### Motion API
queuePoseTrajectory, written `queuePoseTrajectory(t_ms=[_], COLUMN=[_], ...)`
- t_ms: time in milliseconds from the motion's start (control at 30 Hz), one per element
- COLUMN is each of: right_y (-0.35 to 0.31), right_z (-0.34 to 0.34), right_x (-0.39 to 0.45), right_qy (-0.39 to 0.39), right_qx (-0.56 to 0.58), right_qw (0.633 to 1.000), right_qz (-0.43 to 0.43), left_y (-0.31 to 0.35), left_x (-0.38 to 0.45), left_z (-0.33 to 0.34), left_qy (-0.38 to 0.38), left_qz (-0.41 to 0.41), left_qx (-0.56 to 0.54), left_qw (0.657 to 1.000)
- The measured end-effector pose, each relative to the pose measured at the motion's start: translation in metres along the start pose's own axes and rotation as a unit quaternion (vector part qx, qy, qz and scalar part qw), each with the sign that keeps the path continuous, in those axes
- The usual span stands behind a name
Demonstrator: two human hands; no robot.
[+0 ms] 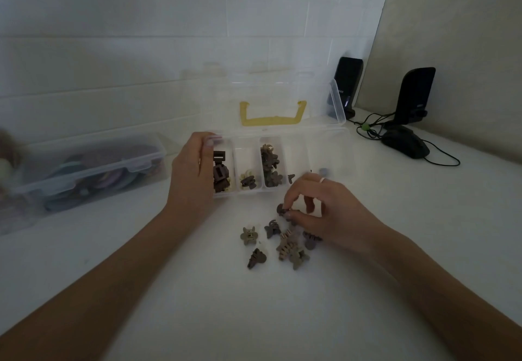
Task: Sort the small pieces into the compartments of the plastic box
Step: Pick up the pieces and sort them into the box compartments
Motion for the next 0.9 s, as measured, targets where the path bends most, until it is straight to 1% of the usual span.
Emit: queuePoseTrajectory(t_ms=[67,200,333,533,667,900], right_y=[0.003,0.012,0.008,-0.006,-0.006,-0.005], right_z=[0.001,0.005,0.01,0.022,0.033,0.034], right_x=[0.0,-0.002,-0.004,0.0,0.003,0.003], right_qy=[0.001,-0.003,-0.012,-0.019,-0.032,-0.012], right_qx=[0.004,-0.058,-0.128,-0.191,-0.209,-0.216], right_qw=[1.0,0.997,0.991,0.981,0.977,0.976], right_qz=[0.015,0.048,0.022,-0.039,-0.039,-0.034], left_y=[0.001,0.001,0.0,-0.003,-0.004,-0.006], left_x=[-0.001,0.0,0.0,0.001,0.002,0.002], left_z=[0.0,-0.001,0.0,0.001,0.002,0.002], left_qy=[0.0,-0.003,-0.003,-0.001,0.001,0.004], left_qz=[0.0,0.005,0.004,0.002,-0.01,-0.026], left_qx=[-0.002,0.002,0.005,0.011,0.005,-0.004], left_qw=[1.0,1.0,1.0,1.0,1.0,1.0])
Point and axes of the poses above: each hand's wrist, its own x-axis towards the middle knuckle, its own z-axis out of the palm, y = z × x, the point moved 6 cm from there along x, towards the middle knuckle, and after that the axes turned 11 degrees about y, right-handed, at the moved point
